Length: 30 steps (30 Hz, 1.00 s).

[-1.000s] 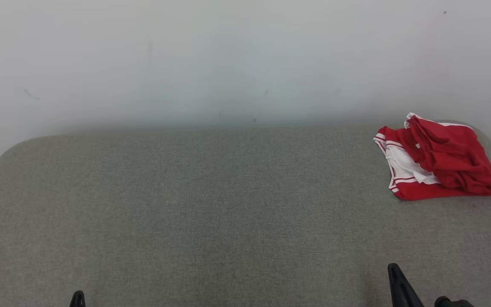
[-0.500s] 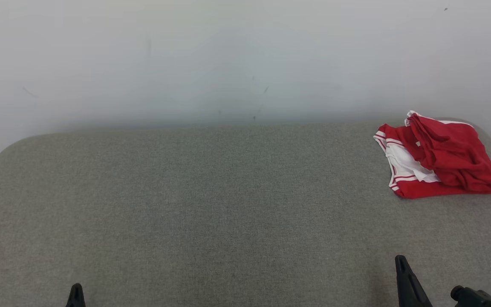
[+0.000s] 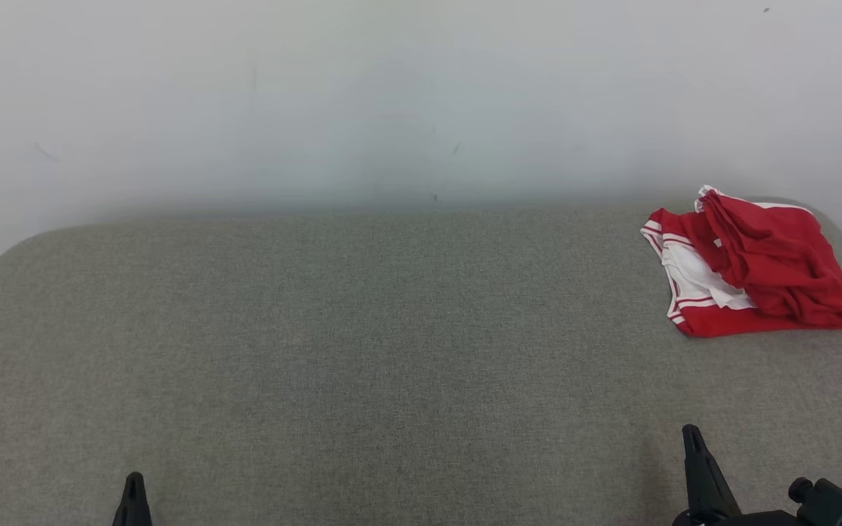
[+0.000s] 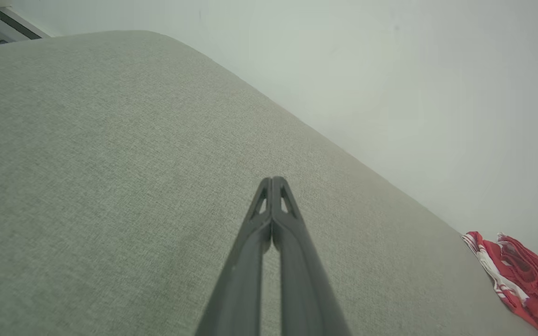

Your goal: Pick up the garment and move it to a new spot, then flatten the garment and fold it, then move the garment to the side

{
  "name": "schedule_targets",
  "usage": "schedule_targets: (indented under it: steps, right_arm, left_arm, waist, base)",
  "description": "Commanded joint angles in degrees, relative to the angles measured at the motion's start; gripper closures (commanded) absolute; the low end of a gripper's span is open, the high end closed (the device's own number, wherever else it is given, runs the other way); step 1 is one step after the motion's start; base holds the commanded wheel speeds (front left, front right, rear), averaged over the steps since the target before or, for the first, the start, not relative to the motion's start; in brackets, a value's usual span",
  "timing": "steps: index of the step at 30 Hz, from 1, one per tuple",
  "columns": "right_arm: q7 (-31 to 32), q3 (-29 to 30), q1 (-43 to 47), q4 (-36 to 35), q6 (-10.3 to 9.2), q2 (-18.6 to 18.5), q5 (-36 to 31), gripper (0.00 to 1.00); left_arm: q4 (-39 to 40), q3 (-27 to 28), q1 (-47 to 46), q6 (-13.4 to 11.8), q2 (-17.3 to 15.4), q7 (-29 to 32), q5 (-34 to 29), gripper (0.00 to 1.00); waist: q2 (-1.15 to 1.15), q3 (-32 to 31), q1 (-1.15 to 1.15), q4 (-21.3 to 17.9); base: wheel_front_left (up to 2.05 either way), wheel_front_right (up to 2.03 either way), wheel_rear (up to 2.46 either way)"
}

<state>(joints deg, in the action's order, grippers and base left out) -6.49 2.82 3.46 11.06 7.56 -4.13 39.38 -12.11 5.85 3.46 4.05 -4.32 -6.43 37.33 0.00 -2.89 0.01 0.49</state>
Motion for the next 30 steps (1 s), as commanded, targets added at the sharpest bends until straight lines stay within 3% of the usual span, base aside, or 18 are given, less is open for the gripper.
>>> schedule_targets:
  steps: [1, 30]
  right_arm:
    - [0.47, 0.32, -1.45, -0.51, -0.04, 0.08, 2.28, 1.0]
    - [5.55, 1.74, -4.92, 0.84, -0.07, 0.59, 22.57, 1.0]
  left_arm:
    - [0.52, 0.15, -1.63, 0.27, -0.07, 0.45, 2.51, 1.0]
    - [-0.44, 0.43, -5.08, 1.55, 0.54, 5.54, 23.52, 1.0]
  waist:
    - [0.0, 0.05, 0.0, -0.01]
    - [0.0, 0.98, 0.0, -0.16]
  base:
    - [0.0, 0.0, 0.0]
    - [0.0, 0.0, 0.0]
